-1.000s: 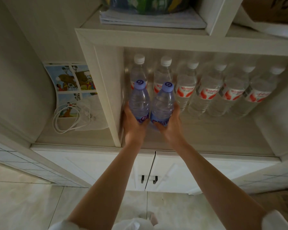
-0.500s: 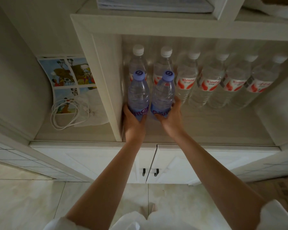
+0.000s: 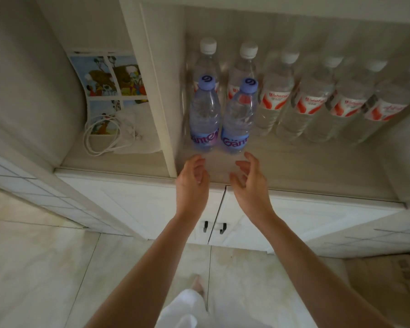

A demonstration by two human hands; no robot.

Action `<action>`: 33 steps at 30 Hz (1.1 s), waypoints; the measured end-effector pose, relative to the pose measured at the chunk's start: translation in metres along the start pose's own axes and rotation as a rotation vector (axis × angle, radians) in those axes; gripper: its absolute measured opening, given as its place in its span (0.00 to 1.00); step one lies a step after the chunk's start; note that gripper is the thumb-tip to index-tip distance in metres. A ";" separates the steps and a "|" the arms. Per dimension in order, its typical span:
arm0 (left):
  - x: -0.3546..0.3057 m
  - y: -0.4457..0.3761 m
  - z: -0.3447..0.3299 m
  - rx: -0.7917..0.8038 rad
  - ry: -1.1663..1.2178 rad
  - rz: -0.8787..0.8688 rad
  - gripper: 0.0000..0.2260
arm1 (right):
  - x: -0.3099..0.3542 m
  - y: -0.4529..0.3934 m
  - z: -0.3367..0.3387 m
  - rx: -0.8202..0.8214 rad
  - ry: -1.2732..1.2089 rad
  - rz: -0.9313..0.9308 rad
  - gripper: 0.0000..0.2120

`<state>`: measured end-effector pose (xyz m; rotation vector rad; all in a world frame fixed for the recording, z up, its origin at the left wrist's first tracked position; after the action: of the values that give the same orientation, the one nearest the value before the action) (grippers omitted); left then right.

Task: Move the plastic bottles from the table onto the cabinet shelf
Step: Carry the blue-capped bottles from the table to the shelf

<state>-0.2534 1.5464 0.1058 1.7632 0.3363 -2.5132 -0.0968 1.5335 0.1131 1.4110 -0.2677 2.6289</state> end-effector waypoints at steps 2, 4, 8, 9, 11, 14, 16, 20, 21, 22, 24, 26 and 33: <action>0.001 0.020 0.008 -0.040 -0.009 -0.030 0.13 | 0.002 0.016 0.003 0.028 0.024 0.059 0.25; 0.008 0.036 0.014 -0.060 -0.043 -0.027 0.14 | -0.001 0.031 0.008 0.041 0.022 0.087 0.23; 0.025 0.092 0.026 -0.186 -0.108 0.039 0.15 | -0.017 0.066 0.013 0.228 0.055 0.159 0.18; 0.030 0.107 0.027 -0.202 -0.123 0.061 0.15 | -0.021 0.074 0.014 0.273 0.057 0.178 0.18; 0.039 0.146 0.029 -0.248 -0.157 0.127 0.15 | -0.030 0.095 0.014 0.377 0.051 0.214 0.16; 0.049 0.210 0.030 -0.323 -0.167 0.252 0.14 | -0.043 0.125 0.014 0.518 0.037 0.261 0.13; 0.052 0.259 0.032 -0.384 -0.182 0.361 0.12 | -0.048 0.151 0.010 0.635 0.039 0.294 0.13; 0.043 0.352 0.043 -0.541 -0.259 0.509 0.09 | -0.055 0.204 0.000 0.873 0.094 0.352 0.13; 0.040 0.376 0.047 -0.592 -0.275 0.536 0.09 | -0.057 0.220 -0.004 0.945 0.117 0.370 0.13; 0.039 0.398 0.051 -0.641 -0.287 0.567 0.09 | -0.058 0.235 -0.007 1.008 0.142 0.390 0.13; 0.037 0.445 0.058 -0.750 -0.305 0.643 0.09 | -0.058 0.268 -0.015 1.122 0.188 0.445 0.13; 0.033 0.492 0.064 -0.859 -0.317 0.713 0.09 | -0.055 0.304 -0.021 1.218 0.219 0.538 0.12; 0.016 0.642 0.059 -1.141 -0.318 0.911 0.08 | -0.040 0.441 -0.030 1.548 0.288 0.922 0.14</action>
<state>-0.2061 0.9100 0.0157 0.7495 0.5902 -1.3798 -0.1926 1.1088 0.0248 1.0747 1.9881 3.8350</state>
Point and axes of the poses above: each hand's wrist, its own y-axis away from the middle knuckle, its own z-axis out of the back of the hand, x = y × z, the point moved 5 cm from there along -y, towards the middle knuckle, and after that the axes turned 2 degrees about y, right-handed, at the moved point
